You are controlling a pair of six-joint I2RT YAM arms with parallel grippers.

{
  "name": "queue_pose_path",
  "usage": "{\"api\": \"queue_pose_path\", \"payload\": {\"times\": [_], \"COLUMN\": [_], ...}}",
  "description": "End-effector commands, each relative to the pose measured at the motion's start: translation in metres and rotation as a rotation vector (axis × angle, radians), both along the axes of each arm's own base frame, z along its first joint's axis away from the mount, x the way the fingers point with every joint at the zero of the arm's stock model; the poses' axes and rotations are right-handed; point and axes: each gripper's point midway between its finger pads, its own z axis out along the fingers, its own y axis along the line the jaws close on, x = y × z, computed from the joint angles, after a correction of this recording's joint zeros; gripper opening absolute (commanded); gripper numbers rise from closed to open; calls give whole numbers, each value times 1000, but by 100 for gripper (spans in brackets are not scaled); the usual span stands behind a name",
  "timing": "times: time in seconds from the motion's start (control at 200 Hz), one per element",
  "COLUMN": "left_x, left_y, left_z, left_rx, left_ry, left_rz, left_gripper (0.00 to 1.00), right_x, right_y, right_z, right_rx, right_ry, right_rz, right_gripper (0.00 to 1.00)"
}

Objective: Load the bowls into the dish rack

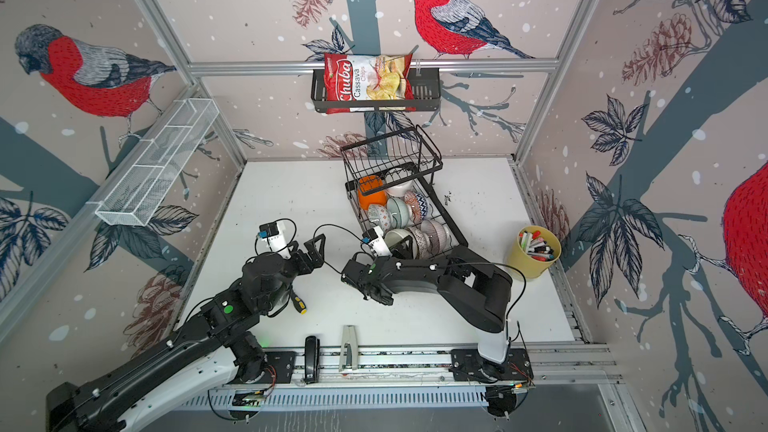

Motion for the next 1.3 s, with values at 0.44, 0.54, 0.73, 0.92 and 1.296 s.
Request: {"api": "queue_pose_path", "payload": {"times": [0.44,0.54,0.73,0.92,1.296], "left_x": [11,11,10,9,3], "left_y": [-1,-2,-3,-3,4], "left_z": [7,6,5,5,7], "left_rx": [25,23,18,6,-9], "left_ry": [-48,-45,-39,-40,-51], "left_rz": [7,3,-2,-6,1], "left_gripper": [96,97,97,97,97], "right_x": [5,5,0,-2,-5], "right_y": [-1,-3,-1,4,9], "right_z": [6,4,2,5,-6], "right_rx": [-94,-97,-74,-52,-76], "right_ry": [-149,-141,-133,-132,-113], "right_rz": [-12,-18,-17,-11,-4], "right_gripper": [0,0,0,0,0]}}
